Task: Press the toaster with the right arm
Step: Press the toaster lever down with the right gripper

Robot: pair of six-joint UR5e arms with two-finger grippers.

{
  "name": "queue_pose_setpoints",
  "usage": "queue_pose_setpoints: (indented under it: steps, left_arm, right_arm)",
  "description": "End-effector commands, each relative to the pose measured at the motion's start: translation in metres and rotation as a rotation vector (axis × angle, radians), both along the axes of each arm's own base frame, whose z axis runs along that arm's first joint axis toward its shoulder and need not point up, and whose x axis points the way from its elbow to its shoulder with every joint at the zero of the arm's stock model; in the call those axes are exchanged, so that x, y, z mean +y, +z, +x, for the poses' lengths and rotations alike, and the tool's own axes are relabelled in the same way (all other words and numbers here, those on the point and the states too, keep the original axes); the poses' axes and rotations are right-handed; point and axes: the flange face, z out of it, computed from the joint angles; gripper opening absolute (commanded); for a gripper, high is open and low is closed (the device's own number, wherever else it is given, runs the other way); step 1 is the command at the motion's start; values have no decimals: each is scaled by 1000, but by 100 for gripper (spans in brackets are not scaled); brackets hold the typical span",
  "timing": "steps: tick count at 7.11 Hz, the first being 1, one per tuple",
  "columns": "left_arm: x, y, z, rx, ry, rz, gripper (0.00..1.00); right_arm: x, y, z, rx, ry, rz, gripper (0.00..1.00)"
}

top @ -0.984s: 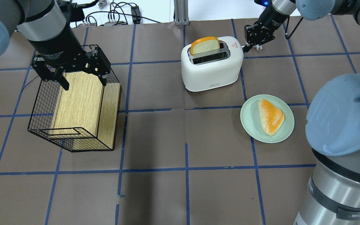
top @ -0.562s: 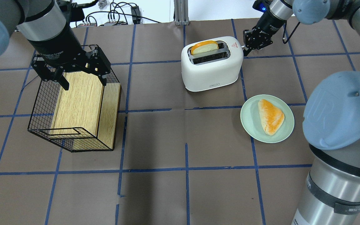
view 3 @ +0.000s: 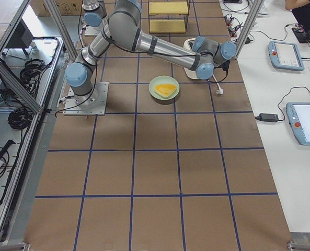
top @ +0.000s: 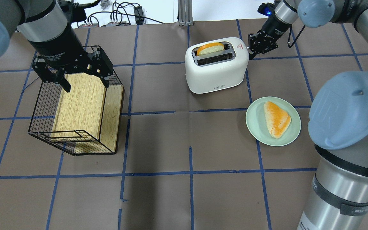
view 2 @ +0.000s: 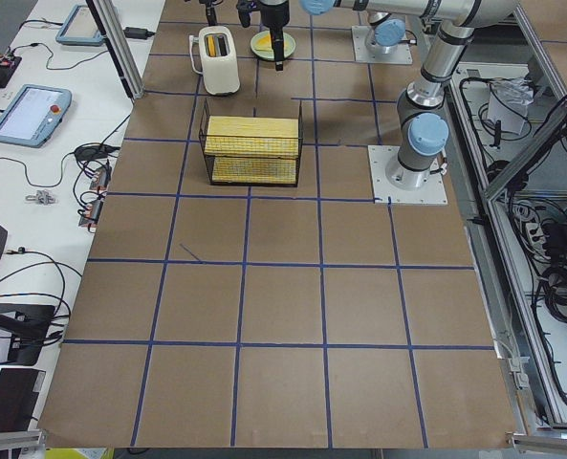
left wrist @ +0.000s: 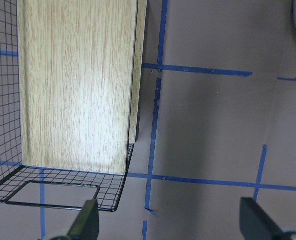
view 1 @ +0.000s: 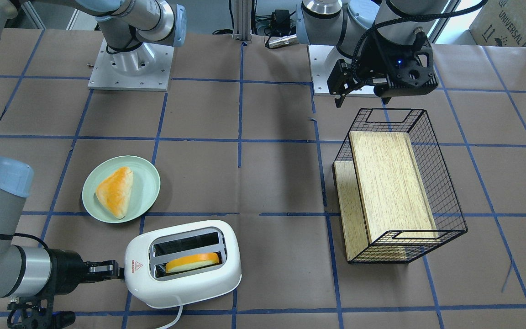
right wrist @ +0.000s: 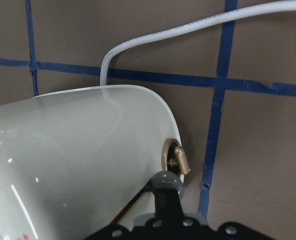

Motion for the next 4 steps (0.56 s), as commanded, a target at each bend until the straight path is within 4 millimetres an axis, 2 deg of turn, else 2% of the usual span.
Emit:
queue_pose_setpoints:
  steps: [1, 2, 3, 4]
  left_arm:
    - [0, 0, 0, 0, 0, 0, 100]
    - [0, 0, 0, 0, 0, 0, 100]
    - [0, 0, 0, 0, 0, 0, 100]
    - [0, 0, 0, 0, 0, 0, 100]
  right_arm:
    - [0, -2, 0, 0, 1, 1, 8]
    - [0, -1, 0, 1, 2, -1, 9]
    - [0, 13, 2, 16, 3, -22, 18]
    - [-4, 47, 5, 99, 26, -100, 79]
